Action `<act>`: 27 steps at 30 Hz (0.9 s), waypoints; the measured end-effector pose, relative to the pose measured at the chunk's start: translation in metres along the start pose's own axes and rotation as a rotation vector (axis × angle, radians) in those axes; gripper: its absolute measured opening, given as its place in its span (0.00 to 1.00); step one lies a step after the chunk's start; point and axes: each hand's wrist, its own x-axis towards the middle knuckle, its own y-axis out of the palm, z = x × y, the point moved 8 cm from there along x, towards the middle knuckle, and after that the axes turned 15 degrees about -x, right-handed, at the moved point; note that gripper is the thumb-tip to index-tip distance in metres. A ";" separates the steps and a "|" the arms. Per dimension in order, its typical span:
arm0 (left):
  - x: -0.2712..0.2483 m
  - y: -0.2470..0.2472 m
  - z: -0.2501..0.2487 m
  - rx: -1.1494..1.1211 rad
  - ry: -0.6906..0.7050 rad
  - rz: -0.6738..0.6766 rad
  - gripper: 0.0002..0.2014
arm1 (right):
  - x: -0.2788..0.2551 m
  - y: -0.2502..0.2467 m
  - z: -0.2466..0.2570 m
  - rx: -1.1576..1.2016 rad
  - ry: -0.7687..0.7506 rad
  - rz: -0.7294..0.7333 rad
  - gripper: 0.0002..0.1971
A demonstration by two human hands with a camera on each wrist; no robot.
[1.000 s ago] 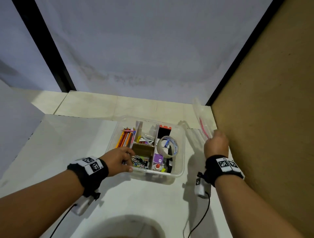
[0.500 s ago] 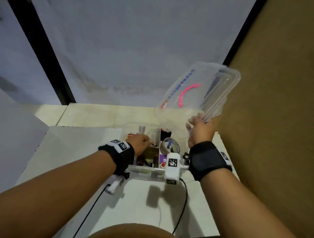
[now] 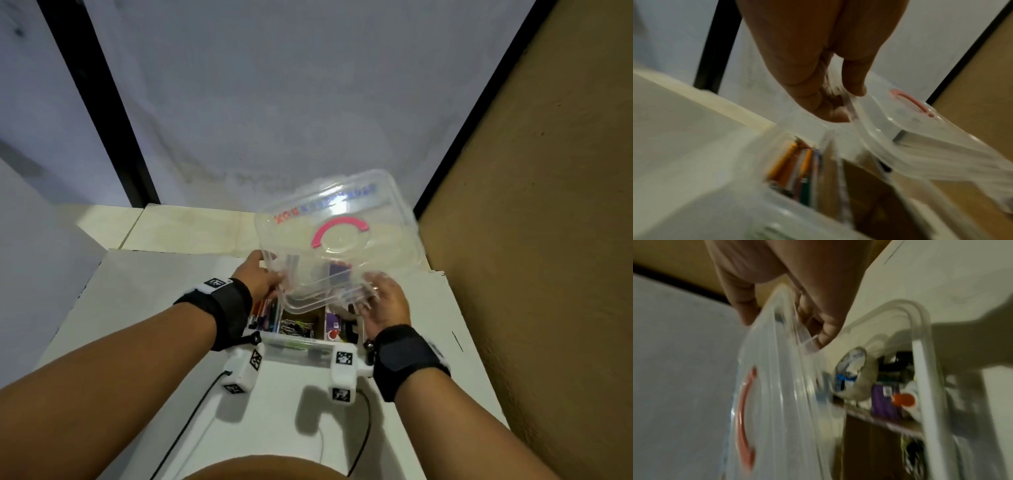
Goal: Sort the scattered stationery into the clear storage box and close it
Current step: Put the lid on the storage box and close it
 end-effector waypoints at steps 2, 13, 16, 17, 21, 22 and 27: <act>0.004 -0.017 0.005 0.059 -0.050 -0.020 0.16 | 0.010 -0.032 0.005 0.033 0.054 -0.163 0.07; -0.005 0.001 0.011 -0.143 -0.044 0.043 0.02 | 0.014 -0.001 0.005 -0.109 0.161 -0.011 0.18; -0.008 0.016 0.010 -0.171 -0.010 0.034 0.05 | 0.013 0.022 -0.012 -0.165 0.208 0.097 0.24; -0.010 0.018 0.011 -0.124 0.000 0.029 0.06 | 0.017 0.021 -0.011 -0.129 0.202 0.073 0.26; -0.003 -0.010 0.006 0.142 0.073 -0.132 0.21 | 0.035 0.002 0.013 -0.244 0.072 0.013 0.35; 0.001 -0.023 0.002 0.121 0.083 -0.209 0.25 | 0.039 -0.002 0.021 -0.315 0.024 0.018 0.37; 0.017 -0.054 -0.023 0.137 0.195 -0.299 0.34 | 0.051 -0.006 0.041 -0.707 -0.137 0.027 0.31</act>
